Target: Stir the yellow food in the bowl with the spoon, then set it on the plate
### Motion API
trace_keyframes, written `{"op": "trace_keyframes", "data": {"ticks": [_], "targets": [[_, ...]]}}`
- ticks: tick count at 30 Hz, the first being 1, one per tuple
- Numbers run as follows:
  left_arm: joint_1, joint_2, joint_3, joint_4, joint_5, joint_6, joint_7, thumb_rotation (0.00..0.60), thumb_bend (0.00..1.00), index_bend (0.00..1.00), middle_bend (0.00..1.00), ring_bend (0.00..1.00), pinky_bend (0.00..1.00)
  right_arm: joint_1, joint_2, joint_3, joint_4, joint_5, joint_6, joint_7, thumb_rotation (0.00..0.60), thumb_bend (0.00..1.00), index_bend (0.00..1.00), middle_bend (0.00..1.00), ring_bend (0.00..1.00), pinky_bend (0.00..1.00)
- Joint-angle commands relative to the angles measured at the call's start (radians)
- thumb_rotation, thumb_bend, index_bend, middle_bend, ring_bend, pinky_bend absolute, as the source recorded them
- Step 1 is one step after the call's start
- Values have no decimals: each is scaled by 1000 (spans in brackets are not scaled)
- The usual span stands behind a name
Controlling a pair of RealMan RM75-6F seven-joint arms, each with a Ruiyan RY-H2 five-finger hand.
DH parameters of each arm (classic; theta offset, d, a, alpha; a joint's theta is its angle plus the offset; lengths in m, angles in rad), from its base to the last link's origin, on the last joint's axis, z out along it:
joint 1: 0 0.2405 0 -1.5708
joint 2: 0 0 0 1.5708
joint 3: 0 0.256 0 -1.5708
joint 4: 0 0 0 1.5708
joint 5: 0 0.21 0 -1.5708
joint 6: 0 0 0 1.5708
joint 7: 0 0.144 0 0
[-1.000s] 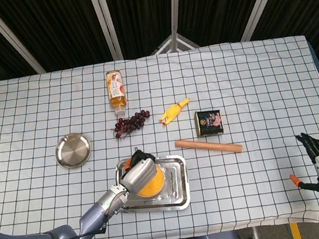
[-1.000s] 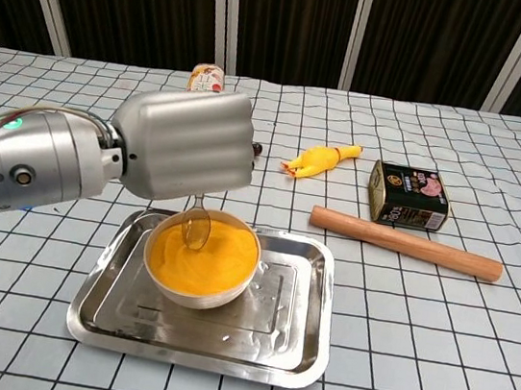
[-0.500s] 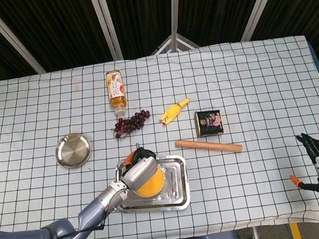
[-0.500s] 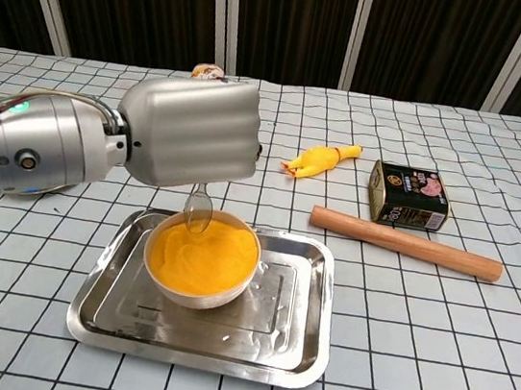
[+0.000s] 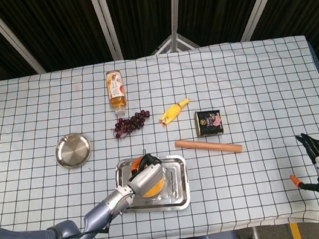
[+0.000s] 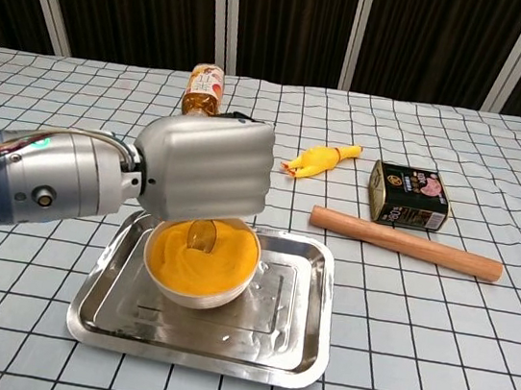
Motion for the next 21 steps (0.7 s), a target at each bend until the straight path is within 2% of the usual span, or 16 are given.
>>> {"op": "trace_keyframes", "data": {"ticks": [1, 12, 21], "targets": [[6, -9, -5, -12, 0, 7, -22, 600, 620, 804, 1000, 1000, 1000, 0, 0, 0, 0, 0, 1, -1, 600, 317, 0, 0, 0, 0], [18, 21, -8, -76, 40, 32, -73, 600, 620, 804, 1000, 1000, 1000, 0, -1, -1, 0, 0, -1, -6, 600, 317, 0, 0, 0, 0], [24, 65, -8, -127, 53, 34, -68, 600, 620, 804, 1000, 1000, 1000, 0, -3, -1, -1, 2, 0, -11, 600, 316, 0, 0, 0, 0]]}}
